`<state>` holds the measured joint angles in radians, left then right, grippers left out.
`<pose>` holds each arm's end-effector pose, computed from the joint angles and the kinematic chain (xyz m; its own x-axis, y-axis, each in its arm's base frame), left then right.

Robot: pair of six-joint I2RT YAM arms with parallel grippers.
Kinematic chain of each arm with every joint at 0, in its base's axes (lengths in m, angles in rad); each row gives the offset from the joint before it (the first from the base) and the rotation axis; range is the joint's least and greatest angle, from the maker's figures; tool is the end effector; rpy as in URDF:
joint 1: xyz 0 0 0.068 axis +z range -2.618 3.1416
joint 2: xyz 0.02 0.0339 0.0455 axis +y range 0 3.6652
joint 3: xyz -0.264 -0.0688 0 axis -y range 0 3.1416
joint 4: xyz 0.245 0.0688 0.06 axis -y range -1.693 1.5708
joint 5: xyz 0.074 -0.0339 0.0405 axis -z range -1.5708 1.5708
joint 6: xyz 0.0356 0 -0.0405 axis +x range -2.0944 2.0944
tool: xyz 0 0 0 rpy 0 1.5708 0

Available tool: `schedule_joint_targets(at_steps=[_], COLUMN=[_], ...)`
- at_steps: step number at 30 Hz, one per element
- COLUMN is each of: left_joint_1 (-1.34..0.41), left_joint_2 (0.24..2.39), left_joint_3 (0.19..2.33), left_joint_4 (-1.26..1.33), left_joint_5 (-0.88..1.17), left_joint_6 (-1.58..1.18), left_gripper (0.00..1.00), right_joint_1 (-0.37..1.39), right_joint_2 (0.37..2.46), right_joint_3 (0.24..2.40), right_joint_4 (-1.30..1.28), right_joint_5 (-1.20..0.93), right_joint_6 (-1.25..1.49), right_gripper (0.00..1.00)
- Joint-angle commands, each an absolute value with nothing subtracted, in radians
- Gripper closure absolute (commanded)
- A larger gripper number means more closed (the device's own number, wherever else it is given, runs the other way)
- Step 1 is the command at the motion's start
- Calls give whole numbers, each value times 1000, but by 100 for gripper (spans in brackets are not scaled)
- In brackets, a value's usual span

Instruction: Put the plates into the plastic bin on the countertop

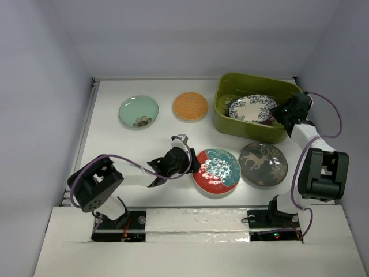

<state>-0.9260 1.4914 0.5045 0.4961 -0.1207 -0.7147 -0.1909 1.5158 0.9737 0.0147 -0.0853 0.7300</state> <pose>0.1721 -0.2217 0.1538 -0.6921 -0.1622 -0.7033 0.3654 0.7616 -0.5352 0.3353 -0.0617 0.2470 -0.2904 0.7329 -0.6153 0.4165 0.6757 0.6082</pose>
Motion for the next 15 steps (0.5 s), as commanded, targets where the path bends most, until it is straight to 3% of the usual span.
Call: schedule_joint_targets(at_steps=[1, 3, 7, 8, 11, 15], left_joint_1=[-931, -931, -931, -931, -931, -931], left_joint_2=[1525, 1554, 1591, 1601, 1620, 1651], left_joint_3=[541, 545, 545, 545, 552, 545], left_joint_4=[572, 598, 637, 643, 649, 679], left_joint_5=[-89, -71, -58, -63, -64, -61], left_joint_6=[-715, -718, -733, -735, -738, -755], left_gripper=[43, 44, 49, 52, 59, 66], right_joint_1=[-198, -207, -207, -207, -207, -207], right_joint_2=[1503, 1508, 1500, 1497, 1482, 1430], right_joint_3=[1058, 1055, 1057, 1054, 1046, 1022], right_joint_4=[118, 118, 101, 101, 100, 101], right_joint_5=[-74, -78, -58, -57, -63, -46], right_joint_6=[729, 720, 716, 716, 716, 712], right_gripper=[86, 78, 45, 32, 17, 7])
